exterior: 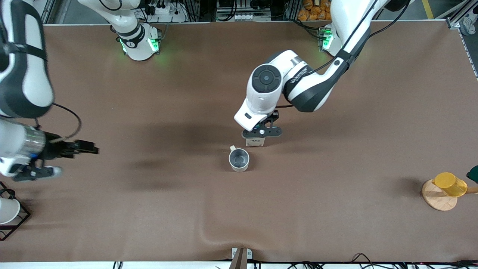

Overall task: Place milk next to cup
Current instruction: 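Lower the carton beside the mug while the right gripper withdraws, then open the left gripper and lift it off the milk carton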

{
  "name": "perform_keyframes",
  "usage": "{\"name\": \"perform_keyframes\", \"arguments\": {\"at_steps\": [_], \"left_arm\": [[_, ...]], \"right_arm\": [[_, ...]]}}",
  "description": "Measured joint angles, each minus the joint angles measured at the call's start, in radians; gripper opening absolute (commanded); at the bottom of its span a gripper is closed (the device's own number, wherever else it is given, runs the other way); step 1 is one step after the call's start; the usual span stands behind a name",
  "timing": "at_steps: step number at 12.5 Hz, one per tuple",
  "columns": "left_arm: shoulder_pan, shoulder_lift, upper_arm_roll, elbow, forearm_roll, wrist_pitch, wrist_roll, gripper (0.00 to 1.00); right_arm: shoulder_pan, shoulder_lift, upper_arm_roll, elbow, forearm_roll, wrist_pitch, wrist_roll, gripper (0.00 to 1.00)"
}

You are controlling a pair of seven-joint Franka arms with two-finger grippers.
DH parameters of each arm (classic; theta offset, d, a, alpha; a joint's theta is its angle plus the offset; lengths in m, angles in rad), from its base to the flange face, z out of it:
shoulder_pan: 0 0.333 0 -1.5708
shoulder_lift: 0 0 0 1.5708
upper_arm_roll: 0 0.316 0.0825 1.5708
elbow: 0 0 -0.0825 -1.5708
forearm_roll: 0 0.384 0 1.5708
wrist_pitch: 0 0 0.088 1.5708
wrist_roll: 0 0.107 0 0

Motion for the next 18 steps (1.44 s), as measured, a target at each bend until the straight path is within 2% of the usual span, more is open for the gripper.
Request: {"name": "perform_keyframes", "arguments": {"at_steps": [2,6,10,11,12,13,18], "left_arm": [[-0.022,0.027,0.005,0.030,0.009,0.000,0.000,0.54],[-0.039,0.052,0.008,0.055,0.009,0.017,0.000,0.54],[-0.051,0.073,0.009,0.057,0.009,0.061,0.000,0.55],[-0.052,0.079,0.009,0.058,0.009,0.064,0.000,0.63],[-0.052,0.085,0.010,0.058,0.009,0.065,0.000,0.78],[-0.052,0.090,0.010,0.058,0.009,0.066,0.000,1.00],[-0.052,0.095,0.010,0.075,0.009,0.071,-0.031,1.00]], "right_arm": [[-0.004,-0.065,0.006,-0.007,-0.073,-0.038,-0.005,1.00],[-0.003,-0.192,0.014,-0.009,-0.085,-0.117,-0.004,1.00],[-0.006,-0.241,0.009,-0.008,-0.087,-0.141,-0.004,1.00],[-0.006,-0.257,0.008,-0.007,-0.087,-0.147,-0.001,1.00],[-0.006,-0.276,0.008,-0.007,-0.087,-0.153,0.005,1.00],[-0.006,-0.297,0.008,-0.007,-0.087,-0.162,0.020,1.00],[0.016,-0.342,-0.006,-0.007,-0.087,-0.214,0.105,1.00]]}}
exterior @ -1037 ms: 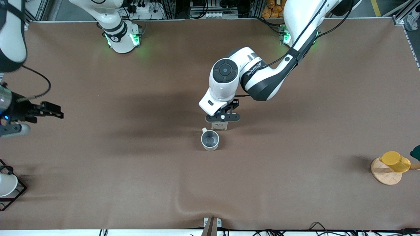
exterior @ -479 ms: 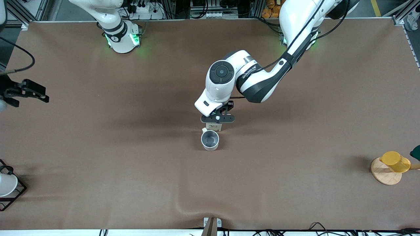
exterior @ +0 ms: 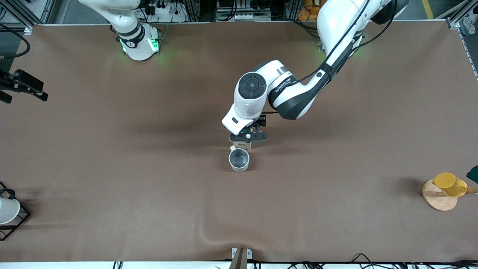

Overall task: Place milk next to cup
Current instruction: 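Open the left gripper and lift it off the milk carton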

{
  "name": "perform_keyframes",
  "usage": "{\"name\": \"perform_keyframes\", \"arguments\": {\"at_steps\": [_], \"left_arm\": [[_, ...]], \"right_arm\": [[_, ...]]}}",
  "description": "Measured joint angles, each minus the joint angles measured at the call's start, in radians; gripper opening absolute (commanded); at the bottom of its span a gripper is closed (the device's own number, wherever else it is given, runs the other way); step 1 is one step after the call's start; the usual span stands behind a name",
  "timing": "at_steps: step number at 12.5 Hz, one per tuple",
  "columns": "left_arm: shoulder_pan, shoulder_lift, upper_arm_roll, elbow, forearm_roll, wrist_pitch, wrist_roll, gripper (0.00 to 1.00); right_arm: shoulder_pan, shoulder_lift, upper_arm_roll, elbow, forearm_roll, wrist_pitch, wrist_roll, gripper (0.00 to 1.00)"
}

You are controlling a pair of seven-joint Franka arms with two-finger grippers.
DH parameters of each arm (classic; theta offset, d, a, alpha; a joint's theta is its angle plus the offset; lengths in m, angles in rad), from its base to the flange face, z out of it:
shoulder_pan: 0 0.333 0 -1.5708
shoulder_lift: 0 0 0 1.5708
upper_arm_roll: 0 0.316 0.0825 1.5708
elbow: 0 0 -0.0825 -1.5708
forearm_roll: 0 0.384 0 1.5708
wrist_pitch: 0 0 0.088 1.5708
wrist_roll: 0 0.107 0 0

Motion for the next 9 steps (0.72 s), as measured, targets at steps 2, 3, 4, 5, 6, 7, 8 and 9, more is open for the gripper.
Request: {"name": "perform_keyframes", "arguments": {"at_steps": [2,3,4,5,6,7,8,9], "left_arm": [[0.010,-0.019,0.001,0.020,0.000,-0.002,-0.008,1.00],[0.026,-0.043,0.001,0.026,0.000,-0.008,-0.011,1.00],[0.044,-0.074,0.004,0.032,0.000,-0.020,-0.021,1.00],[0.059,-0.110,0.017,0.036,0.001,-0.032,-0.051,1.00],[0.076,-0.150,0.036,0.037,0.003,-0.040,-0.078,1.00],[0.101,-0.187,0.051,0.037,0.006,-0.048,-0.090,1.00],[0.142,-0.224,0.058,0.037,0.009,-0.062,-0.095,1.00],[0.191,-0.257,0.060,0.036,0.010,-0.085,-0.095,1.00]], "right_arm": [[0.047,0.000,-0.049,-0.002,0.000,-0.018,0.002,1.00],[0.057,0.000,-0.059,-0.002,0.000,-0.029,0.003,1.00],[0.062,0.000,-0.064,-0.002,0.000,-0.038,0.003,1.00],[0.065,0.000,-0.069,-0.002,0.000,-0.046,0.004,1.00],[0.066,-0.001,-0.074,-0.002,0.000,-0.050,0.004,1.00],[0.066,-0.001,-0.076,-0.002,0.000,-0.054,0.004,1.00],[0.067,-0.002,-0.077,-0.002,0.000,-0.063,0.004,1.00],[0.068,-0.003,-0.077,-0.002,0.000,-0.069,0.004,1.00]]}}
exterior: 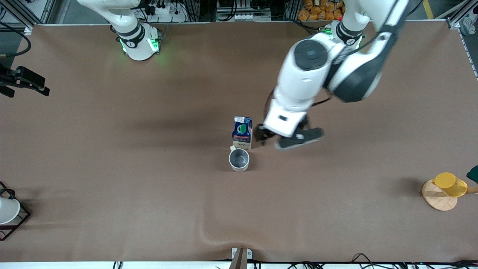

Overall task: Place milk next to cup
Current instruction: 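Open the left gripper and lift it off the milk carton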

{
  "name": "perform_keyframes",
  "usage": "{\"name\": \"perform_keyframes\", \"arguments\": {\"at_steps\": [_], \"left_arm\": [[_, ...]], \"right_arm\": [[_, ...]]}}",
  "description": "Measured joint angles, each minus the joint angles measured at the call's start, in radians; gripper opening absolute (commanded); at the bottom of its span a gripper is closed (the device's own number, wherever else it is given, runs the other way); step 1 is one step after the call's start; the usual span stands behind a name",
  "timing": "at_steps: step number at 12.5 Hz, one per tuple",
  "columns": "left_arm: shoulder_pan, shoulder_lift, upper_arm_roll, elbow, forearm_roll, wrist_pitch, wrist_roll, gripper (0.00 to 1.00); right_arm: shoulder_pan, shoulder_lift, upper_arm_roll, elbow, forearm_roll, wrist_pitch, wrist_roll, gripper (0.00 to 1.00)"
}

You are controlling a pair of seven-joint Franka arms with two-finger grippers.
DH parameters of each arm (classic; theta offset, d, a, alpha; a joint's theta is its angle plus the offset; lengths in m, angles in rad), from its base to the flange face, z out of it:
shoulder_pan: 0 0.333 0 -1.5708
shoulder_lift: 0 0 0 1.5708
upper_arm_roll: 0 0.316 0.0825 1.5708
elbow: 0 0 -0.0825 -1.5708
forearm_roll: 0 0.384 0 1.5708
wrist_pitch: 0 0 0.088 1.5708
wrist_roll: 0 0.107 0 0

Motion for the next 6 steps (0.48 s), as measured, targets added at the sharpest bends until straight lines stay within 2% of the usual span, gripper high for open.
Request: {"name": "perform_keyframes", "arguments": {"at_steps": [3,6], "left_arm": [[0.142,-0.068,-0.001,-0.003,-0.001,-0.086,0.117,1.00],[0.205,-0.103,0.002,-0.009,-0.035,-0.144,0.257,1.00]], "right_arm": [[0.006,-0.008,0.001,0.000,0.000,-0.007,0.000,1.00],[0.028,-0.012,0.002,0.000,0.000,-0.001,0.001,1.00]]}}
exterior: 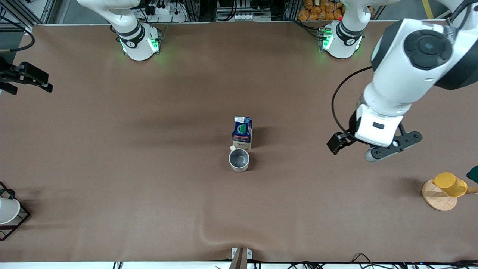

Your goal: Place milk next to cup

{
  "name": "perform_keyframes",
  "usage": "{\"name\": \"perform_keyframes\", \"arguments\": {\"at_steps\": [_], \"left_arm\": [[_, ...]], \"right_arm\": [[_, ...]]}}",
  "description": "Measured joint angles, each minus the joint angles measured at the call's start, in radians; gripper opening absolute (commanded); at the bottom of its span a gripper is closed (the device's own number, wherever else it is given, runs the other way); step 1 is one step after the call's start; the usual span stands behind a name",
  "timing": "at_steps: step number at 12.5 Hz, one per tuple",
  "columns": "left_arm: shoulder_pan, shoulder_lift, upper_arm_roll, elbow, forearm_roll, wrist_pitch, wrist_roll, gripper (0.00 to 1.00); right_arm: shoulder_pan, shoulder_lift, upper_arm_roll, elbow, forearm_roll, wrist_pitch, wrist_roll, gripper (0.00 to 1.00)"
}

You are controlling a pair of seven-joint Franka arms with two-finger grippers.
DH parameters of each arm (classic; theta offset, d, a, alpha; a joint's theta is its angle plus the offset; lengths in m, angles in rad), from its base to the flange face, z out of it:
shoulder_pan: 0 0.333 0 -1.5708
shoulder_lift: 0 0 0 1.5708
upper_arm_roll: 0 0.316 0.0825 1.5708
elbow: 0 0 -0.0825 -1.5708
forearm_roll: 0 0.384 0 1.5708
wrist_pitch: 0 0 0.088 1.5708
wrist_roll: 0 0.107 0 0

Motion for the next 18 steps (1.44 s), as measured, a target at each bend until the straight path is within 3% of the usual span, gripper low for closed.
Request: {"name": "perform_keyframes", "arguments": {"at_steps": [3,5,10,18], "left_arm": [[-0.019,-0.086,0.119,-0.025,-0.121,-0.075,0.174,1.00],[0.005,-0.149,0.172,-0.065,-0.139,-0.099,0.324,1.00],[0.026,-0.270,0.233,-0.189,-0.142,-0.120,0.508,1.00],[0.050,-0.343,0.259,-0.221,-0.158,-0.151,0.616,1.00]], "right_arm": [[0.003,0.000,-0.003,0.000,0.000,0.001,0.001,1.00],[0.003,0.000,-0.007,0.000,0.000,0.003,0.001,1.00],[0.002,0.000,-0.013,-0.001,0.000,0.008,0.001,1.00],[0.002,0.000,-0.014,-0.001,0.000,0.016,0.001,1.00]]}}
